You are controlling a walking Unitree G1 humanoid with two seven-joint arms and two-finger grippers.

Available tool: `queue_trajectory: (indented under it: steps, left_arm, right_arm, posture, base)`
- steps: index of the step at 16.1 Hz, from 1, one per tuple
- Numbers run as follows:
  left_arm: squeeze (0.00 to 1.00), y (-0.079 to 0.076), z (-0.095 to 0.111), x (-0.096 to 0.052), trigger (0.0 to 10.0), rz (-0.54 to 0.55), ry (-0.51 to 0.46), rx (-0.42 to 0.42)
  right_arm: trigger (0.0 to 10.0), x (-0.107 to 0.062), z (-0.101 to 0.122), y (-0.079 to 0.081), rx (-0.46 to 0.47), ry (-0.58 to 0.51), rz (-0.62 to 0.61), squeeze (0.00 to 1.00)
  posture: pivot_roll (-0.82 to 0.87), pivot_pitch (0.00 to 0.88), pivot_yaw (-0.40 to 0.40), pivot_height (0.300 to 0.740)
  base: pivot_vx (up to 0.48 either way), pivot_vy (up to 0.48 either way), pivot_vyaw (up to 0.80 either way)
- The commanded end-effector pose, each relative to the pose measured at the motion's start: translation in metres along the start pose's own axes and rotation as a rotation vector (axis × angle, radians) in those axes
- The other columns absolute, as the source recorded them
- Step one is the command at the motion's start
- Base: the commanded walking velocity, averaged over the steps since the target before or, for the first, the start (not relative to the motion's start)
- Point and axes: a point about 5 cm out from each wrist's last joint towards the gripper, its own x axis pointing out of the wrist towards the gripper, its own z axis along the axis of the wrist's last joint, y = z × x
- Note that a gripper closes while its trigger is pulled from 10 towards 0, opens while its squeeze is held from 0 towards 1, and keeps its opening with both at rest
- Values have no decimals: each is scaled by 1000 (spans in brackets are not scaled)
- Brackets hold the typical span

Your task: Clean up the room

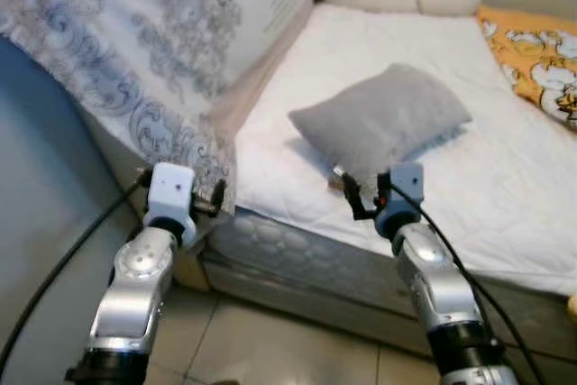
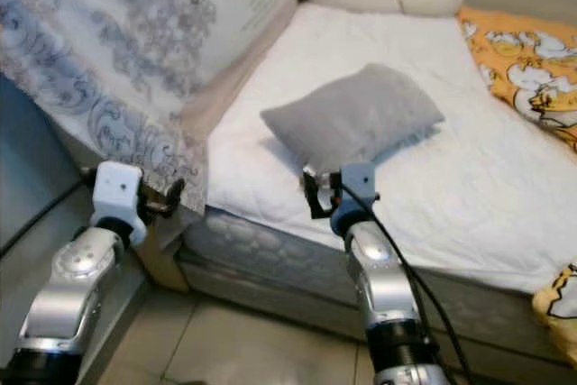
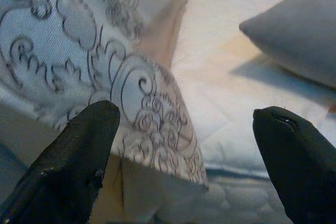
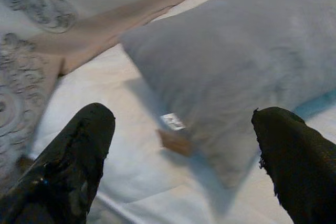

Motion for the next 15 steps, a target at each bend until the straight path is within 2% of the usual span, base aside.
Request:
queue_trajectory:
  steps: [1,4,15]
  left_arm:
    - [388,-8,1,2,10000,-24,-4,-8]
    - [392,-6,1,2,10000,-15,-5,-10]
    - [396,0,1,2,10000,-1,-2,-3]
  right_arm:
    - [10000,-2,-1,-10,1,4,-34,0]
    - [10000,-2,-2,-10,0,10,-34,0]
    - [10000,-1,-1,-9,-7,-3,-36,0]
  posture:
    - [-8,0,-3,740]
    - [-7,0,-5,740]
    - [-4,0,1,740]
  base:
    - [292,0,0]
    - [290,0,-800]
    - [291,0,0]
